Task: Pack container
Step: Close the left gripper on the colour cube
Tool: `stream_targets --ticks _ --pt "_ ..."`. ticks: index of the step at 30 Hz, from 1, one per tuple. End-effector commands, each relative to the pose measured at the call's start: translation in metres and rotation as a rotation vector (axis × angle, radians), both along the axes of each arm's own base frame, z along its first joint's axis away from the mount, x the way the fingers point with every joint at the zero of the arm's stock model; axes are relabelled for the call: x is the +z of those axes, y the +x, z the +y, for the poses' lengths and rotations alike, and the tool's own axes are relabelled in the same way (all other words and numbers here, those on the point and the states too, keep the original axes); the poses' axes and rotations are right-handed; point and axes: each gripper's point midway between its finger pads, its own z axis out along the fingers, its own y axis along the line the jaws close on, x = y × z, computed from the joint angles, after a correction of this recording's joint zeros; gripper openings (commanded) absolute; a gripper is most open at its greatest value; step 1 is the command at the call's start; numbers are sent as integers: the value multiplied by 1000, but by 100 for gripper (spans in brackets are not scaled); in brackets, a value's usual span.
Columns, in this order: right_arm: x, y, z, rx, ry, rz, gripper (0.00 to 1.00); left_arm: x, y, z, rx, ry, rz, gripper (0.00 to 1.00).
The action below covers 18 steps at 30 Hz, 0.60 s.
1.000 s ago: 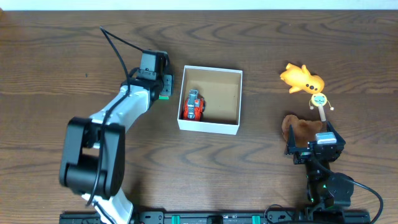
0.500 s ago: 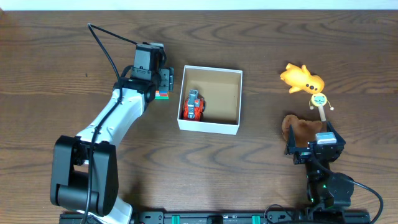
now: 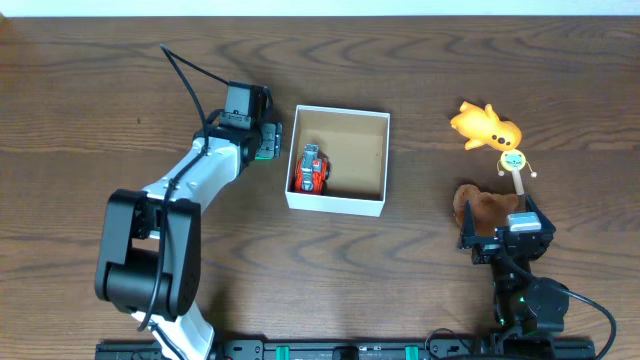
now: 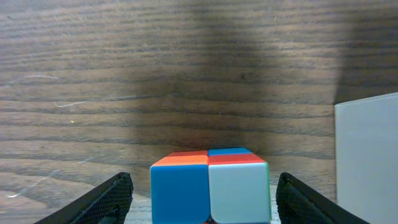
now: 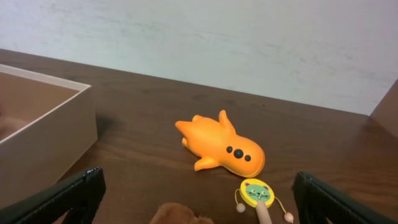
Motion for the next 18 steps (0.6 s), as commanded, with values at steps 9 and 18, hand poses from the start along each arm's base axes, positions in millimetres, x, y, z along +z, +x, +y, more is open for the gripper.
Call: stream_targets --ticks 9,18 --pt "-1 0 1 2 -7 1 99 -12 6 0 0 7 0 74" --pt "-1 0 1 2 -7 0 99 -25 4 1 -1 13 27 75"
